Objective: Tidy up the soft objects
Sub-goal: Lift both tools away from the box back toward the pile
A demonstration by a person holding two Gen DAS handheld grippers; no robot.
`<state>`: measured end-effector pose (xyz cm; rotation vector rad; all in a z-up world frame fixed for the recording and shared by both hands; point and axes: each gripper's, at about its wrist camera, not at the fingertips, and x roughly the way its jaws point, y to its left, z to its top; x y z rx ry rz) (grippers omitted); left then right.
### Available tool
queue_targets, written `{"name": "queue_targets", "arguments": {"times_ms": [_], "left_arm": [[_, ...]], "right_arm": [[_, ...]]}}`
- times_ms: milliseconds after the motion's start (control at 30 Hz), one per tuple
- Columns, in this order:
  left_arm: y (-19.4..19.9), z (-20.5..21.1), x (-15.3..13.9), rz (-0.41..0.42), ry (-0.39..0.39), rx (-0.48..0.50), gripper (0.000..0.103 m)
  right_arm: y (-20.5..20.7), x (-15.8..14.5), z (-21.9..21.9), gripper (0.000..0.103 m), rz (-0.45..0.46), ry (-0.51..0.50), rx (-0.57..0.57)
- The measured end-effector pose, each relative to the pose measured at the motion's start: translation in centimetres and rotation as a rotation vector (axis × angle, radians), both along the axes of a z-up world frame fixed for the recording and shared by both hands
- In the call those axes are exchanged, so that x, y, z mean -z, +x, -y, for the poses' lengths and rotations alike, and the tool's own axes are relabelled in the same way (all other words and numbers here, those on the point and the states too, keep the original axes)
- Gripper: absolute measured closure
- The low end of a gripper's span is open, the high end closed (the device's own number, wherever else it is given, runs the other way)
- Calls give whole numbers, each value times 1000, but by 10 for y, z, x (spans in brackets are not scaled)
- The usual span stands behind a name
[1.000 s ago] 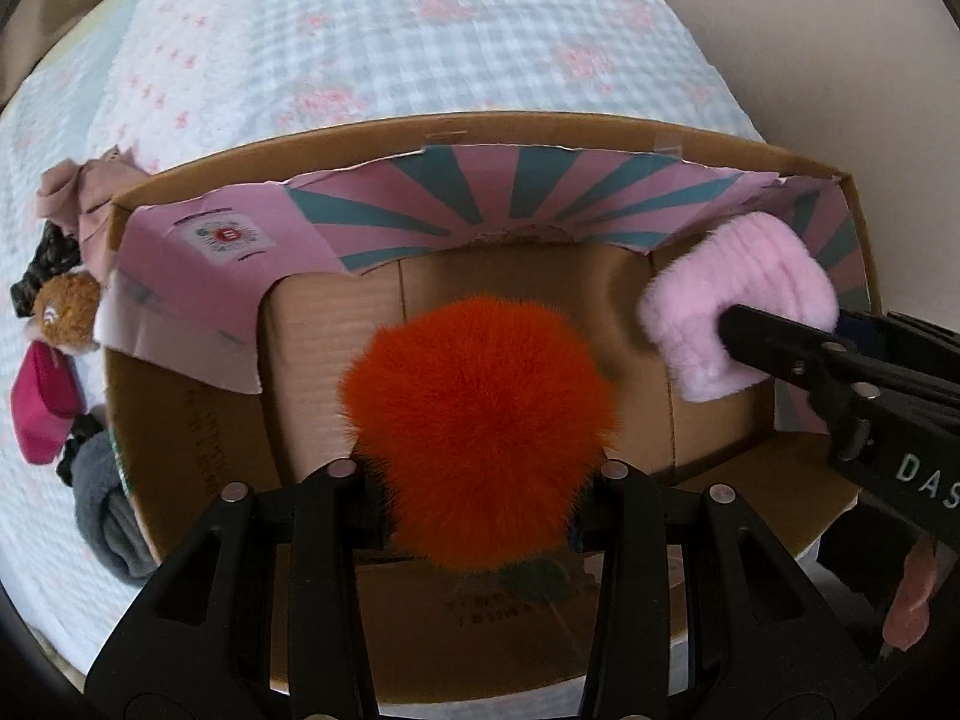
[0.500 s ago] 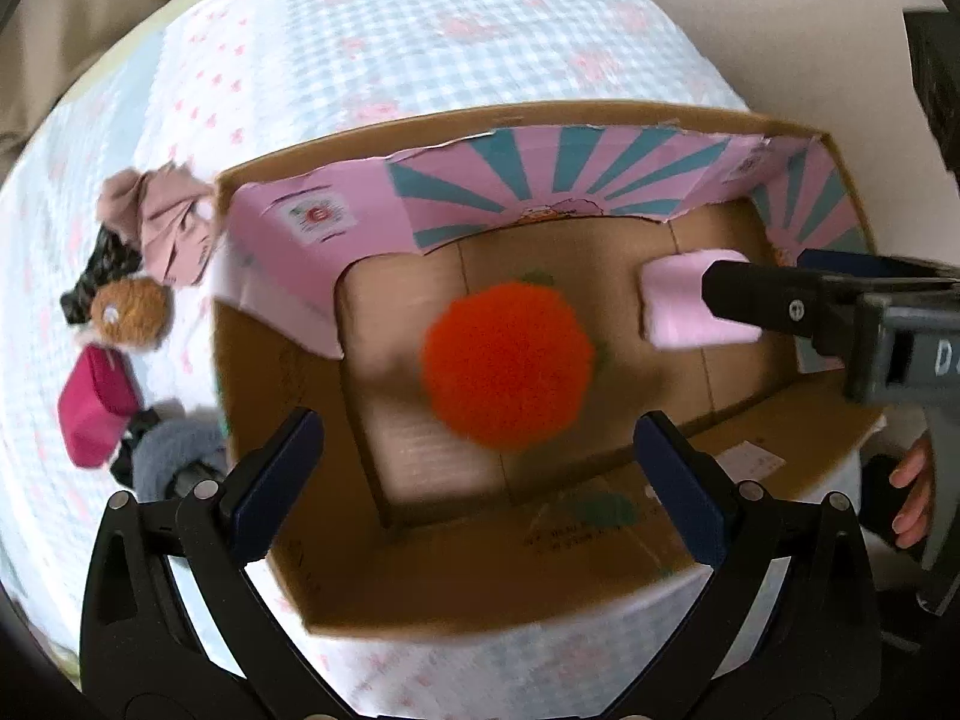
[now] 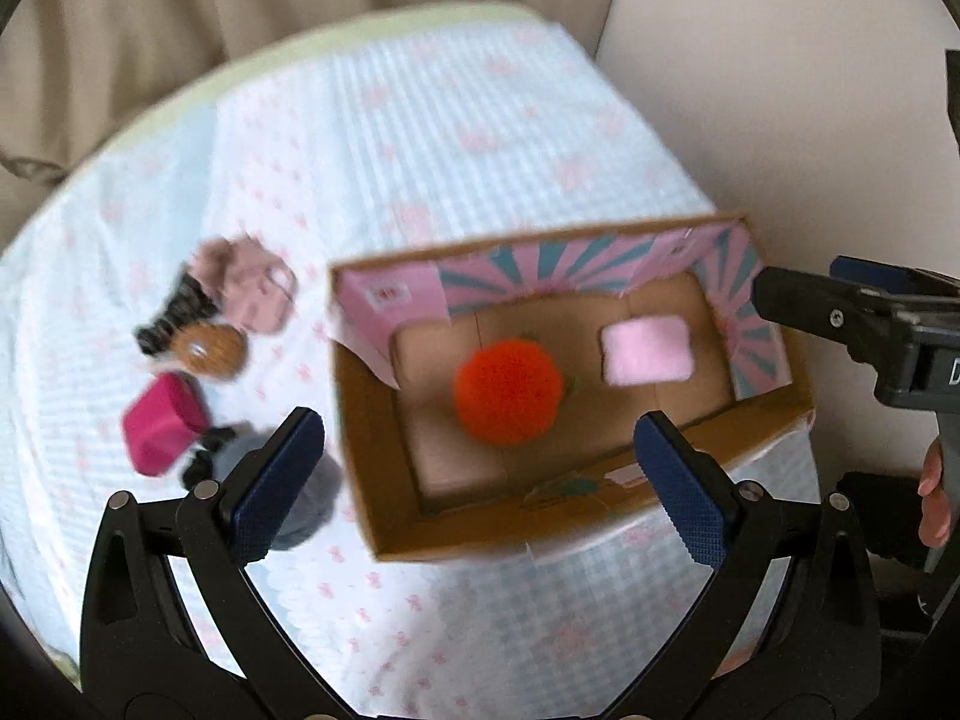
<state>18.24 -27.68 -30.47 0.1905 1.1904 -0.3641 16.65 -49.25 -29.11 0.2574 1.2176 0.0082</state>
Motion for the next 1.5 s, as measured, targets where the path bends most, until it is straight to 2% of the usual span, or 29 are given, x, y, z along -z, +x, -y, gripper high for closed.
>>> {"name": "queue_targets", "arguments": {"times_ms": [67,233,467,633,800,1000,1200,1367,1500], "left_arm": [[-9,-7,-25,49,-9,-4,0],[-30,-29,-82,138,-48,-35,0],[-72,-81,-154,275,-99,-79,0],[-101,-130,-194,365,-106,-131,0],[-123,-181,-217,418,-112,-178,0],[-137,-232,-229,449,-104,-204,0],[-132,-279,-227,448,-98,-206,0],[-118,-316,-216,418,-103,-192,0],[-100,-341,-196,381,-107,-165,0]], "right_arm": [[-10,-23,-5,0,45,-29,8],[-39,-75,-19,0,135,-17,16],[-79,-143,-60,0,254,-76,-23],[-102,-175,-96,0,341,-116,-70],[-119,-198,-130,0,405,-81,-69],[-131,-208,-175,0,448,-67,-95],[-130,-205,-218,0,451,-66,-105],[-123,-195,-247,0,432,-60,-87],[-114,-174,-270,0,393,-56,-37]]}}
